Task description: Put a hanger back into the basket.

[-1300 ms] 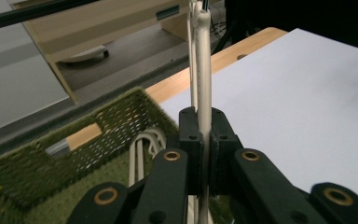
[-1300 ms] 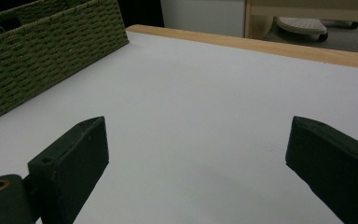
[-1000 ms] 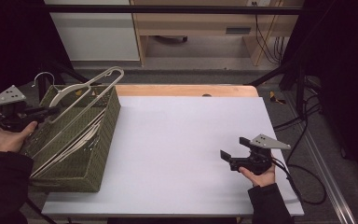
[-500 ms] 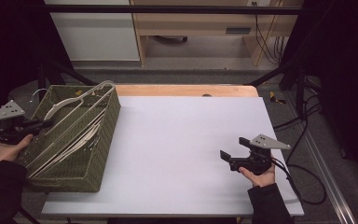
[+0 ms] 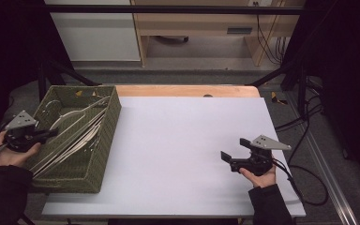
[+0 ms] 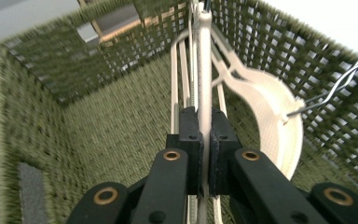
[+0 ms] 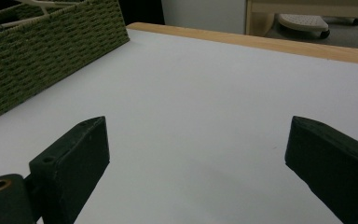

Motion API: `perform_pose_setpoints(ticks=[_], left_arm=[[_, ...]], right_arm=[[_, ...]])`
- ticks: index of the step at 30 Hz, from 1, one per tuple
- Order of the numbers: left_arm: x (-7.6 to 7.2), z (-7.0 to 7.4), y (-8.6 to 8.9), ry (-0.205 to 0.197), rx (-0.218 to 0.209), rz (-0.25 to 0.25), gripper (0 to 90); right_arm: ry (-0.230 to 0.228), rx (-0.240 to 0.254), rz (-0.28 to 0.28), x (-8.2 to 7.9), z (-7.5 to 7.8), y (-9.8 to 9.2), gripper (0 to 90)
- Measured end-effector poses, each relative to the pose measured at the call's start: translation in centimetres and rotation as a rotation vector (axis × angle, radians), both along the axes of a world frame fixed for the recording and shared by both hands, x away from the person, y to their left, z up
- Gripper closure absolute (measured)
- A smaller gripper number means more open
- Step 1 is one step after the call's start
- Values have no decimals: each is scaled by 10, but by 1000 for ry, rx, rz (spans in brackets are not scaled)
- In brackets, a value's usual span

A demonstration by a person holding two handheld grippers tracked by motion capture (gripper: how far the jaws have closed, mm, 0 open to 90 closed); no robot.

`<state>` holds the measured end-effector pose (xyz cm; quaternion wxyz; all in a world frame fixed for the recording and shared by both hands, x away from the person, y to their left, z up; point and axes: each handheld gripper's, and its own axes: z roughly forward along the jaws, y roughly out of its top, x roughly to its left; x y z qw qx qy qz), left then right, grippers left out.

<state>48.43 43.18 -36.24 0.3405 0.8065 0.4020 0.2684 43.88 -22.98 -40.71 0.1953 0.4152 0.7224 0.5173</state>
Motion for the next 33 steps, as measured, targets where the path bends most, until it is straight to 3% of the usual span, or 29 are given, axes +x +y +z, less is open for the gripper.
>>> perform_pose_setpoints(ticks=[6, 8, 11, 13, 15, 20, 23, 27, 33], left_arm=[[2, -14, -3, 31, 6, 28, 855], [3, -18, -4, 78, 15, 21, 833], [3, -22, -7, 106, 10, 22, 808], [4, -25, -8, 163, 15, 24, 781], [5, -25, -9, 179, -7, 27, 773], [5, -26, -14, 202, 10, 13, 746], [4, -22, -13, 219, -22, 13, 661], [0, -12, -14, 185, -28, 1, 632], [-14, 12, -21, 88, -142, -32, 580]], right_arm=[[-1, -1, 4, 0, 0, 0, 66], [-1, -2, 4, 0, 0, 0, 67], [-1, 1, 0, 0, 0, 0, 68], [2, 3, 2, 0, -1, 1, 68], [4, 0, 4, 1, -2, 2, 68], [8, -2, 9, 1, -3, 3, 68], [3, 1, 3, 0, -2, 2, 69], [6, 0, 9, 1, -2, 3, 68], [-3, 3, 1, 0, 0, 1, 67]])
